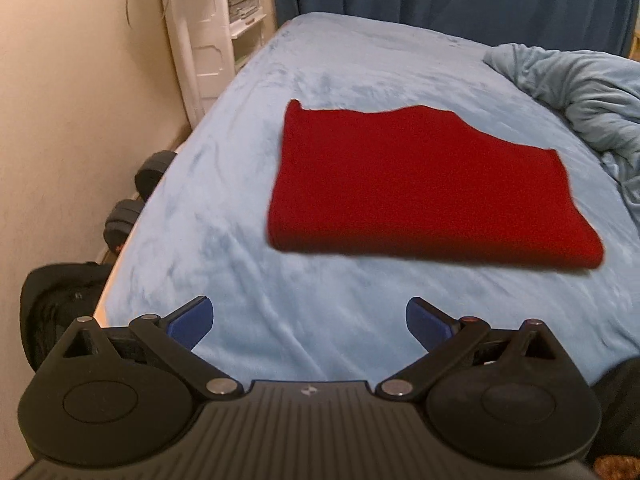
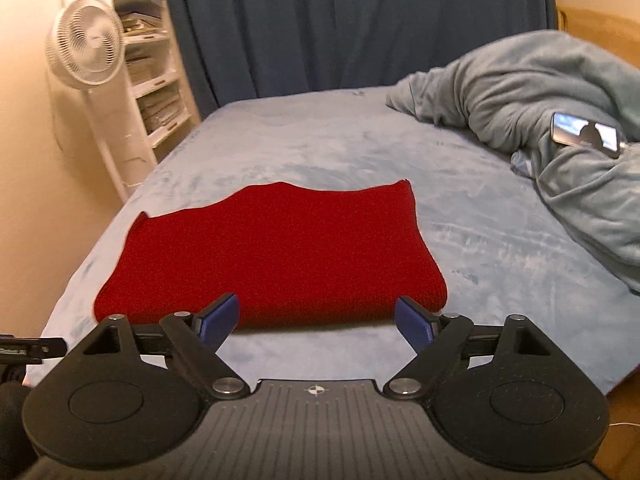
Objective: Fold small clothes
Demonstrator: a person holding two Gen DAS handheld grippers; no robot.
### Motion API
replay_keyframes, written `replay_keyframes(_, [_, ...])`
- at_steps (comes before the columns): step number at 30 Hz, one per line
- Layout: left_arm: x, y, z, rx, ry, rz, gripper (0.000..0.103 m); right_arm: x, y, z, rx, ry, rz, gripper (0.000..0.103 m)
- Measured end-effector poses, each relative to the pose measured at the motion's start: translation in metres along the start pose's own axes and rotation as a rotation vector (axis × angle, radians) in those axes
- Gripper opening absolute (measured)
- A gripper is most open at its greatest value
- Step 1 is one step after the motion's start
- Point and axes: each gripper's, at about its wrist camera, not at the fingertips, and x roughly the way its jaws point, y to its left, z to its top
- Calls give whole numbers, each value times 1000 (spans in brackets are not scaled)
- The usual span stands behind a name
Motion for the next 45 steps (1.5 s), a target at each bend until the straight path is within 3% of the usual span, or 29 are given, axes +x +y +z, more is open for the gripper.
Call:
replay_keyframes(9, [-40,-12,-13,55,-107,-17,103,-29,7,-19,43,18,29,88])
replay_keyframes(16, [-53,-10,-17,52,-137,-12,103,-38,13,-23,37,7,44,88])
replay_keyframes(45, [-42,-2,-17,47,-100,-8,103,-28,6,-28,86,59,34,88])
